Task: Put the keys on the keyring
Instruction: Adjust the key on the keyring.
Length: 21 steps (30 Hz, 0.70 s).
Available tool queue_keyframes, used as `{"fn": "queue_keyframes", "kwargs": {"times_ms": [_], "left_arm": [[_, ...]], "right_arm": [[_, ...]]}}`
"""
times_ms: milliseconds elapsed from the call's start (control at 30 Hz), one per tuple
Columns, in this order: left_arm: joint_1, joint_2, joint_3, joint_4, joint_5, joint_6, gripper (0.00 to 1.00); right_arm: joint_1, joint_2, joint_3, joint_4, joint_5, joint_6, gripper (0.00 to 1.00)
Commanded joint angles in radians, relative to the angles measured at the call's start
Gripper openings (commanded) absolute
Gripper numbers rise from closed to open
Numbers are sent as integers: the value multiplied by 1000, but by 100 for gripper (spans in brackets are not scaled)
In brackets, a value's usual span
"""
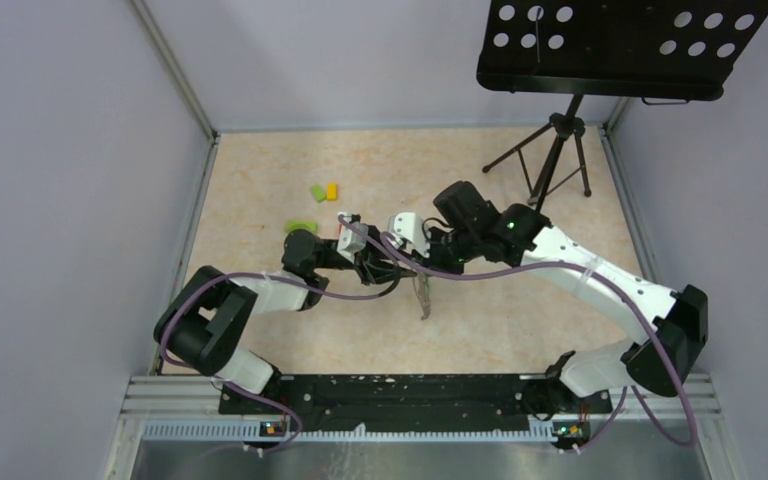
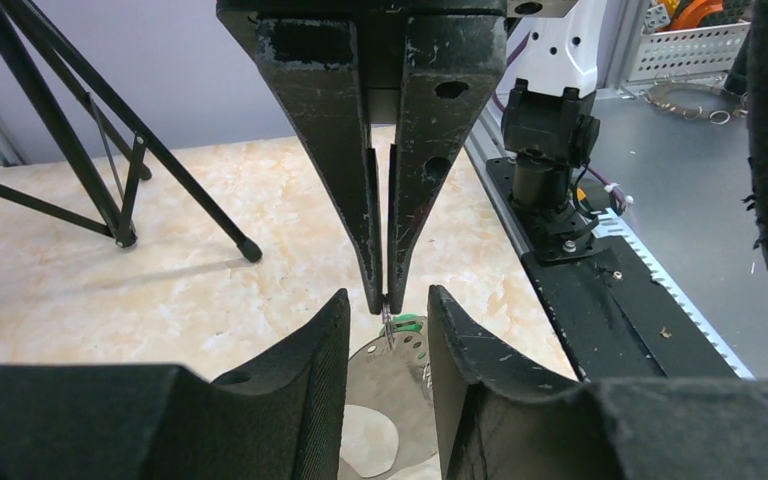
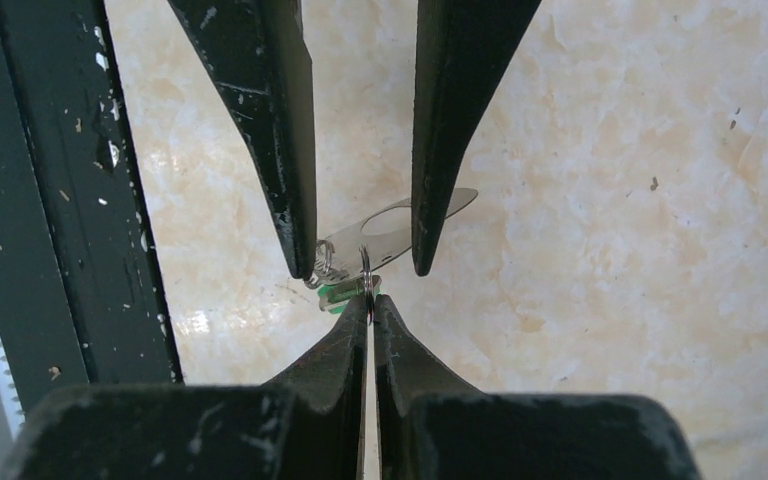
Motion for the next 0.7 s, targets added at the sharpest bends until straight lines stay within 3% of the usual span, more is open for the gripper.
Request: {"fn": "queue_keyframes", "kwargs": {"times_ms": [0, 667], "left_arm": [[-8, 0, 9, 17, -21, 20, 38], [-26, 43, 12, 58, -21, -1, 29]], "right_arm": [[17, -2, 67, -8, 3, 2, 0], [17, -7, 69, 4, -17, 12, 0]]}}
